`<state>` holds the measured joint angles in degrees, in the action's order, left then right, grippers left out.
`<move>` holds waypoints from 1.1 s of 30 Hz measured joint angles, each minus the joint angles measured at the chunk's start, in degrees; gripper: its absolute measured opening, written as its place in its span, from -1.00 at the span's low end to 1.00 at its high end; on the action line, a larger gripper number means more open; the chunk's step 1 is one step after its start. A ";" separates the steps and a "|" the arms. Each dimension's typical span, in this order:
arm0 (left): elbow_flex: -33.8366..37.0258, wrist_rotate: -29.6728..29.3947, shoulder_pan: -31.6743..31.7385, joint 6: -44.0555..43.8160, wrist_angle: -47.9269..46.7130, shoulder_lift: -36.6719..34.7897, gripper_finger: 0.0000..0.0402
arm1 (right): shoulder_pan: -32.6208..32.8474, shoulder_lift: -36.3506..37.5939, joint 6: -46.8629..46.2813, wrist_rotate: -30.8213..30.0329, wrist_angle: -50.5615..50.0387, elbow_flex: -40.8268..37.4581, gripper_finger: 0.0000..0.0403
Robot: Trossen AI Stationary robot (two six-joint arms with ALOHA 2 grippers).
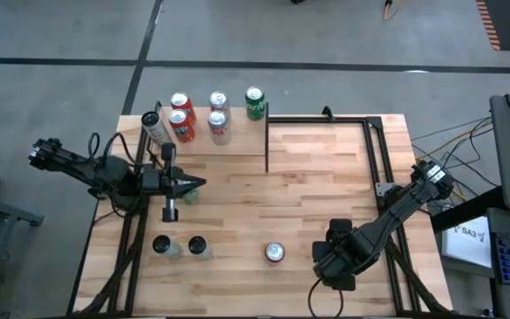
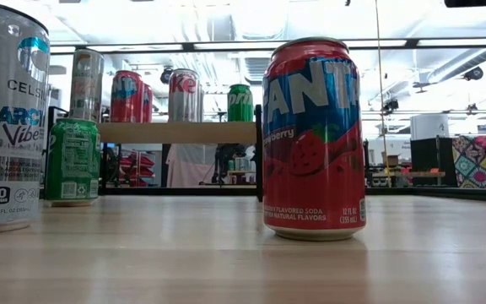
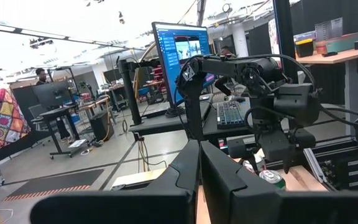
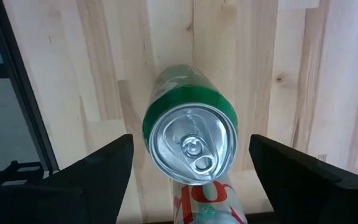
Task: Place canned beverage on shelf
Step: Put the bottom green soda can aligned with the other green soda can on the shelf
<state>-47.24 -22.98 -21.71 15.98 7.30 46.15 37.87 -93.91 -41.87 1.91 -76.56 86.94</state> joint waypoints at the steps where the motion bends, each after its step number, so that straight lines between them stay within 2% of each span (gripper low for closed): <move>1: 0.02 0.00 0.00 -0.02 -0.01 0.00 -1.00 | 0.00 0.00 0.00 0.00 0.07 0.00 0.54; 33: 0.02 0.02 0.00 -0.47 -0.07 0.00 -1.00 | 0.00 0.04 0.54 0.23 3.88 -6.06 0.54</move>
<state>-47.22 -22.96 -21.71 15.51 7.22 46.15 37.87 -93.86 -41.33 2.14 -72.67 80.88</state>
